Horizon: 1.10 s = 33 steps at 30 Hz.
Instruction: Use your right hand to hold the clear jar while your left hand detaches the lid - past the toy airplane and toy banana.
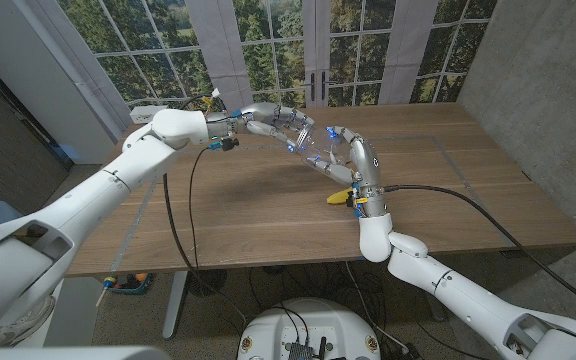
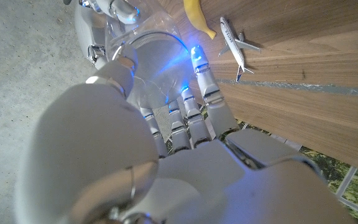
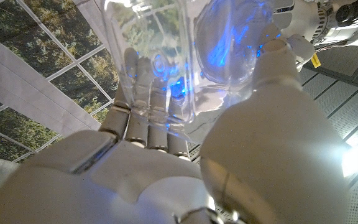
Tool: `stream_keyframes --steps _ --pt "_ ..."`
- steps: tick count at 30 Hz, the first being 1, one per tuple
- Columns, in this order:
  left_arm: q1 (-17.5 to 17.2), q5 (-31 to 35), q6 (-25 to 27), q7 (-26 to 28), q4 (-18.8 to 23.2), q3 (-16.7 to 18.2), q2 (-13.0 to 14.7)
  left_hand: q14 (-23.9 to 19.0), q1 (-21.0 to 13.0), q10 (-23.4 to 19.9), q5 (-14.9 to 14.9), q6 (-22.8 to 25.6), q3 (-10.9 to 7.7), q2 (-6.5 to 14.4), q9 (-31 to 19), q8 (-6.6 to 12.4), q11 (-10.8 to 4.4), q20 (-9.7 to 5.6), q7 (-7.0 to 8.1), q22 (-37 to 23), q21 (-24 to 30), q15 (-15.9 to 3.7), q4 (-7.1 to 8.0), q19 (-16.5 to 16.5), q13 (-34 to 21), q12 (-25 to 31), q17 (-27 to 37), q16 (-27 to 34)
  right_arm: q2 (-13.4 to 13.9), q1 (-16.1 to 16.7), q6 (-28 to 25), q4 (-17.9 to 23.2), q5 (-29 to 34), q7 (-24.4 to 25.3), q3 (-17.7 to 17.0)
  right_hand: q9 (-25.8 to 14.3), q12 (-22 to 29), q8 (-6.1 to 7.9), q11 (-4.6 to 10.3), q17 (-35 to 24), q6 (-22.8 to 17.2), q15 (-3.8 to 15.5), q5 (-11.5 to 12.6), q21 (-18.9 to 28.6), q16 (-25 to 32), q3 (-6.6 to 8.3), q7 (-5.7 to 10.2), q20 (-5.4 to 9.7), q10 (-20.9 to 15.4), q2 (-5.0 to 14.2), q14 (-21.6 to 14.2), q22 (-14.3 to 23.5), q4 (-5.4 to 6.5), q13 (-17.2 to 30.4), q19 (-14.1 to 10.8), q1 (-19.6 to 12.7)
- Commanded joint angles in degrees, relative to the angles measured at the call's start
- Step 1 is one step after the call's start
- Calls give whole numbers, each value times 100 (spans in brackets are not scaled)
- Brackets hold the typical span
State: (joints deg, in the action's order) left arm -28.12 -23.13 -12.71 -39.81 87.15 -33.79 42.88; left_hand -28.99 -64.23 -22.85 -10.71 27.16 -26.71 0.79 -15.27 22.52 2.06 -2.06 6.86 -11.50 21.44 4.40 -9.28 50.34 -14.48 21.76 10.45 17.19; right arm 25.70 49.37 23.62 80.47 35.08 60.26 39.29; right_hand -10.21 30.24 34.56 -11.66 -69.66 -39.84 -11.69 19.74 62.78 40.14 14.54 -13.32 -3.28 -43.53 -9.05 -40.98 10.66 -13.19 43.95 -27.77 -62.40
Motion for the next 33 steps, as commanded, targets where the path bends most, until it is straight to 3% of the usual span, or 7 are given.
stream_keyframes --steps 1,6,10,15,17,27,33 --pt "-111 -183 160 277 -116 18 -157 -1785 185 -1424 -23 903 -15 127 -153 140 -424 -864 -881 -2 261 -1733 -21 895 -313 250 11 54 -58 -125 33 -130 19 70 63 -123 -34 38 2257 -20 -2398 2471 43 59 0 517 2127 1296 -2332 628 -1696 4 538 21 601 -454" --pt "-250 -291 714 641 172 70 -96 -2570 183 -2192 -22 1402 -114 196 -244 317 -298 -948 -1176 11 638 -1763 -54 1475 -222 352 0 58 -66 -224 -96 -212 328 293 160 -121 -43 34 2264 -19 -2398 2470 48 62 -4 517 2133 1299 -2326 626 -1698 3 539 34 608 -449" --pt "-323 -375 1169 858 395 87 -26 -3327 -32 -2932 -22 2004 -233 319 -241 442 -234 -948 -1368 4 982 -1810 -122 1930 -73 425 20 139 -83 -272 -133 -257 406 374 195 -120 -64 30 2268 -19 -2399 2472 54 69 -8 518 2138 1293 -2330 627 -1703 2 538 33 614 -450" --pt "-452 -786 1789 1125 614 225 -4 -3970 -209 -3591 -34 2385 -422 529 -361 504 -179 -963 -1564 -9 1265 -1778 -100 2134 110 446 -9 128 -224 -217 0 -340 714 374 -24 -119 -77 29 2272 -19 -2409 2472 61 74 -14 519 2135 1295 -2339 624 -1705 0 536 46 625 -450" --pt "-402 -966 2071 1058 628 223 9 -4149 -150 -3787 -35 2465 -462 562 -400 490 -103 -964 -1620 -3 1353 -1757 -78 2203 172 452 -22 105 -322 -168 79 -379 932 374 -177 -119 -81 21 2267 -19 -2394 2472 63 74 -18 519 2145 1300 -2332 624 -1705 0 536 63 637 -450" --pt "-292 -2173 3685 1233 676 397 -64 -4629 -27 -4285 -39 2620 -626 671 -564 424 -56 -967 -1873 21 1572 -1759 -81 2372 296 459 -25 57 -774 53 419 -484 1917 374 -878 -122 -119 13 2262 -20 -2390 2472 74 88 -32 520 2139 1307 -2351 627 -1702 -1 535 73 656 -452" --pt "-34 -3084 5124 1431 553 448 -142 -4770 -17 -4449 -42 2678 -693 699 -638 402 -91 -974 -1901 27 1643 -1768 -100 2418 325 449 -21 43 -959 136 543 -503 2369 374 -1169 -125 -140 14 2262 -21 -2399 2473 76 100 -40 522 2135 1305 -2341 633 -1702 -1 532 104 663 -459"
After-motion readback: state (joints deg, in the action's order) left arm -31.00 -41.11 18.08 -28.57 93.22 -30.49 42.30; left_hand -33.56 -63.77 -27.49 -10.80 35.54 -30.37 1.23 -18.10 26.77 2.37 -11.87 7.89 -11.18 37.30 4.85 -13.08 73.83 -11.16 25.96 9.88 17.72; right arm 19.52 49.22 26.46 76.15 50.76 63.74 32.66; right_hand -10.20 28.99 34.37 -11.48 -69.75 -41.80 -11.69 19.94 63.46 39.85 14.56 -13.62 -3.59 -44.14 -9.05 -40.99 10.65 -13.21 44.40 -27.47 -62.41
